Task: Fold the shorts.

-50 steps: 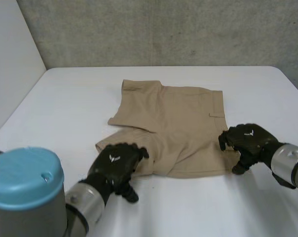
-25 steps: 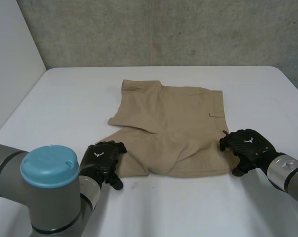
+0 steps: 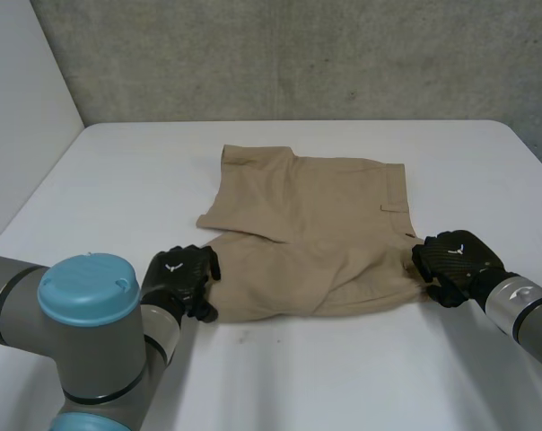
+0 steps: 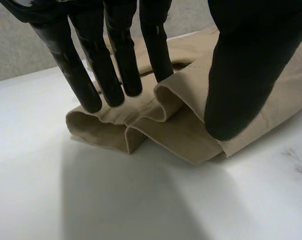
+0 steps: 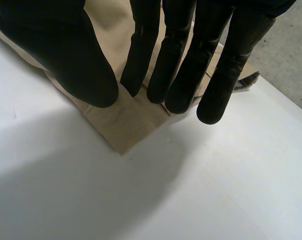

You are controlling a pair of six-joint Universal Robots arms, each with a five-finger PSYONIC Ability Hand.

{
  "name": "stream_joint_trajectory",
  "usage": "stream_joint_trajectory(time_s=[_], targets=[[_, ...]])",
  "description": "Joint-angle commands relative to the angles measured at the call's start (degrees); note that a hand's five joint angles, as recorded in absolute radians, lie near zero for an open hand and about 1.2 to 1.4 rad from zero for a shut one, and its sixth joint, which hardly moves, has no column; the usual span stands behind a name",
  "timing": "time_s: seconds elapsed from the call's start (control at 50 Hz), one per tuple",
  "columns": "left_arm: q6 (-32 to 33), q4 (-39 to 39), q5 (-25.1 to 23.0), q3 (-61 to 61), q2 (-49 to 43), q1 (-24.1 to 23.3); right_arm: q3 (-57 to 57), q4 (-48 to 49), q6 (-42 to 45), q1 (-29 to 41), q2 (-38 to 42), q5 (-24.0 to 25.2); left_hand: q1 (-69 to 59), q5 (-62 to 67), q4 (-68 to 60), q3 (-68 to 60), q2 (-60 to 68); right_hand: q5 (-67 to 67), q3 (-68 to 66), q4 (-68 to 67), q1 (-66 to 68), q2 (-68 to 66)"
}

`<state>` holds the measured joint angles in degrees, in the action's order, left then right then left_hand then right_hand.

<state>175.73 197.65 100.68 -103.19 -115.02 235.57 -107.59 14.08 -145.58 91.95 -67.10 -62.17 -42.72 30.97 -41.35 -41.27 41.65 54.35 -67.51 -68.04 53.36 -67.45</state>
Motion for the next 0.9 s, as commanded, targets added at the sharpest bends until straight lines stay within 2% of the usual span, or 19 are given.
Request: stream_joint_trajectory(time_s=[0.02, 0.2, 0.36, 0.44, 0.52, 0.6, 0.68, 0.76, 0.82, 0.84, 0.9], targets=[[0.8, 0.5, -0.3, -0.5, 0.1, 0.3, -0.5, -0.3, -0.2, 0.1, -0.1, -0.1, -16.8, 18.5, -18.1, -18.2, 17.8, 15.6, -12.5, -12.0, 26.6, -12.6], [2.2, 0.6, -0.6, -0.5, 0.1, 1.1, -0.8, -0.4, -0.4, 0.0, -0.1, -0.2, -37.3, 39.0, -38.6, -38.7, 38.3, 15.6, -12.5, -12.0, 26.6, -12.6], [5.4, 0.0, -2.2, -0.1, 2.0, 3.7, -0.9, -1.2, -0.4, 0.1, -0.2, -0.6, -37.3, 39.0, -38.6, -38.7, 38.3, 15.6, -12.5, -12.0, 26.6, -12.6], [12.7, -0.5, -4.8, -0.5, 6.3, 6.5, -0.9, -1.9, -0.4, 0.2, -0.2, -0.6, -37.3, 39.0, -38.6, -38.7, 38.3, 15.6, -12.5, -12.0, 26.6, -12.6], [18.7, -0.7, -7.4, -0.5, 6.2, 8.8, -1.0, -1.9, -0.4, 0.5, -0.2, -0.7, -37.3, 39.0, -38.6, -38.7, 38.3, 15.6, -12.5, -12.0, 26.6, -12.6], [21.9, -0.3, -7.8, -0.3, 4.6, 9.4, -1.4, -1.9, -0.4, 1.2, -0.3, -0.7, -37.3, 39.0, -38.6, -38.7, 38.3, 15.6, -12.5, -12.0, 26.6, -12.6], [22.1, -0.3, -7.9, -0.3, 3.0, 9.0, -1.6, -1.9, -0.4, 3.2, -0.2, -1.0, -37.3, 39.0, -38.6, -38.7, 38.3, 15.6, -12.5, -12.0, 26.6, -12.6], [21.9, -0.2, -7.5, -0.1, 3.0, 8.8, -1.8, -1.9, -0.5, 4.1, -0.3, -1.8, -10.5, 12.2, -11.9, -11.9, 11.5, 15.6, -12.5, -12.0, 26.6, -12.6], [21.8, 0.1, -7.3, 0.3, 3.4, 8.9, -2.0, -1.9, -0.5, 4.6, -0.3, -2.6, 2.5, -0.8, 1.1, 1.1, -1.4, 15.6, -12.5, -12.0, 26.6, -12.6], [21.8, 0.4, -7.4, 0.4, 4.1, 8.9, -2.0, -1.9, -0.5, 4.6, -0.3, -2.7, 14.2, -12.5, 12.9, 12.8, -13.2, 15.6, -12.5, -12.0, 26.6, -12.6], [21.8, 0.4, -7.2, 0.4, 5.5, 8.9, -2.2, -1.9, -0.5, 4.6, -0.3, -2.8, 21.9, -20.2, 20.5, 20.5, -20.8, 15.6, -12.5, -12.0, 26.6, -12.6]])
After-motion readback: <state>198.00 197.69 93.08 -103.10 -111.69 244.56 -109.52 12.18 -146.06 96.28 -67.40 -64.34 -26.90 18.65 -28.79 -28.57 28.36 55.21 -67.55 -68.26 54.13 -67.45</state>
